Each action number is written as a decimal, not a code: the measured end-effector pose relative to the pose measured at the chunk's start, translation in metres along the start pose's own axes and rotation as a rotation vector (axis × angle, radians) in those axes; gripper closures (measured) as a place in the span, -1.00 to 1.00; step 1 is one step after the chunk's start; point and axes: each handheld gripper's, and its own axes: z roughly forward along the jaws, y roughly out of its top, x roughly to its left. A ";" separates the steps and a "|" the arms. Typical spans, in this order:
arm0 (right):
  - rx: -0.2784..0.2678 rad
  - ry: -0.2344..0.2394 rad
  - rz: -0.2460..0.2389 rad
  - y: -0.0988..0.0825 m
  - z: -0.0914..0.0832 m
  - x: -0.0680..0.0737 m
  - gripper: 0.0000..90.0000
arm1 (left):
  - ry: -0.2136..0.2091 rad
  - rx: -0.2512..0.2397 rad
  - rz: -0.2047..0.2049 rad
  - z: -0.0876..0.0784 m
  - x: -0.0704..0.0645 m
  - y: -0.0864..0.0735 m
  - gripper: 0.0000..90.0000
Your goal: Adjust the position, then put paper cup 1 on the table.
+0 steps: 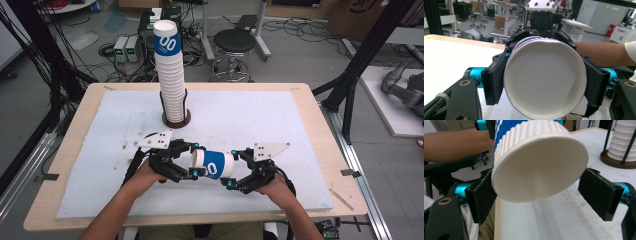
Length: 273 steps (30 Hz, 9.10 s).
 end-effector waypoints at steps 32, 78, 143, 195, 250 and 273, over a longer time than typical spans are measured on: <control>0.088 -0.062 -0.071 0.005 -0.015 0.000 -0.28 | 0.162 0.223 0.077 0.004 -0.014 0.005 -0.65; 0.666 -0.141 -0.392 0.071 0.028 0.019 -0.33 | 0.152 0.694 0.086 0.043 -0.005 0.016 -0.51; 0.043 -0.420 -0.022 0.007 -0.061 -0.006 -0.54 | 0.294 0.133 -0.003 -0.014 0.007 -0.027 -0.42; 0.083 -0.604 0.004 -0.019 -0.085 -0.005 -0.54 | 0.475 -0.123 0.024 -0.082 0.007 -0.034 -0.42; 0.088 -0.591 0.012 -0.022 -0.082 -0.005 -0.54 | 1.042 0.137 -0.161 -0.182 0.056 -0.080 -0.42; 0.088 -0.594 0.004 -0.021 -0.082 -0.004 -0.54 | 1.108 0.343 -0.231 -0.179 0.037 -0.075 -0.44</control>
